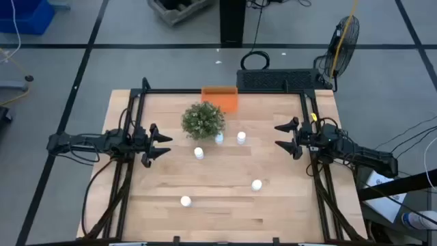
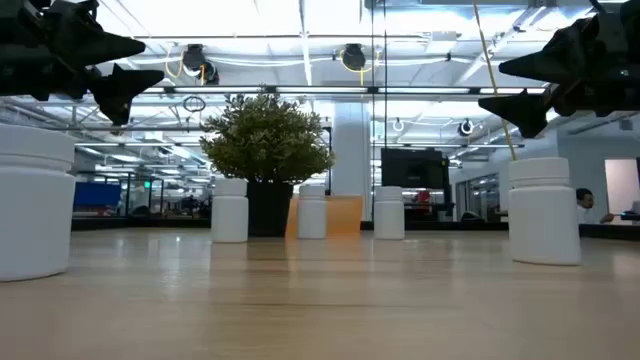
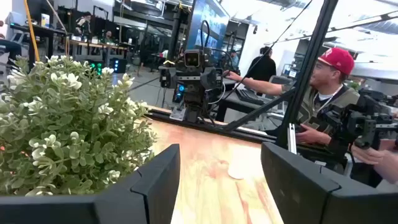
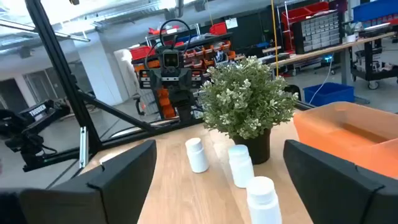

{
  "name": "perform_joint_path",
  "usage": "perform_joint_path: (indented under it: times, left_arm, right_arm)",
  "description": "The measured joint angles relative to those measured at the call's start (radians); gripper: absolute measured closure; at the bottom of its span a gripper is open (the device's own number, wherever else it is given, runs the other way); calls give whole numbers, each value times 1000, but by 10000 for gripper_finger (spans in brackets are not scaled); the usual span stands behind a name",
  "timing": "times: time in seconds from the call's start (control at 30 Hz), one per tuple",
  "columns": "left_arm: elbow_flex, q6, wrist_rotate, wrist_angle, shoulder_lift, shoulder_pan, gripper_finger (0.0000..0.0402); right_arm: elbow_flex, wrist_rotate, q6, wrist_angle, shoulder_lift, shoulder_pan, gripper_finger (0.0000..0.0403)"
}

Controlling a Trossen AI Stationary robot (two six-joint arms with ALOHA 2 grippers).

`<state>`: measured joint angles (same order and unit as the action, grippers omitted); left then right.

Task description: Pick and place pill bottles into a basket

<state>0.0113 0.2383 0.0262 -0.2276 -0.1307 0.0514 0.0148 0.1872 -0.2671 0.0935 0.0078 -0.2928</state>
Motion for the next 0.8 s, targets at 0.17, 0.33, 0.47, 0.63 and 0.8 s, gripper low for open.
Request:
perform_joint_path:
  times: [0.17,0.33,0.47,0.63,0.8]
  left_arm:
    - [0,-9,0,0,0,3,172]
    - [0,-104,0,0,0,3,172]
    - [0,-152,1,0,0,3,172]
    - [0,-154,1,0,0,3,172]
    - [0,-130,1,0,0,3,172]
  right_arm:
    - [0,-1,51,0,0,0,57]
    - [0,-8,145,0,0,0,57]
    - [0,-8,160,0,0,0,57]
    - [0,-4,158,0,0,0,57]
    - [0,-4,157,-1,0,0,57]
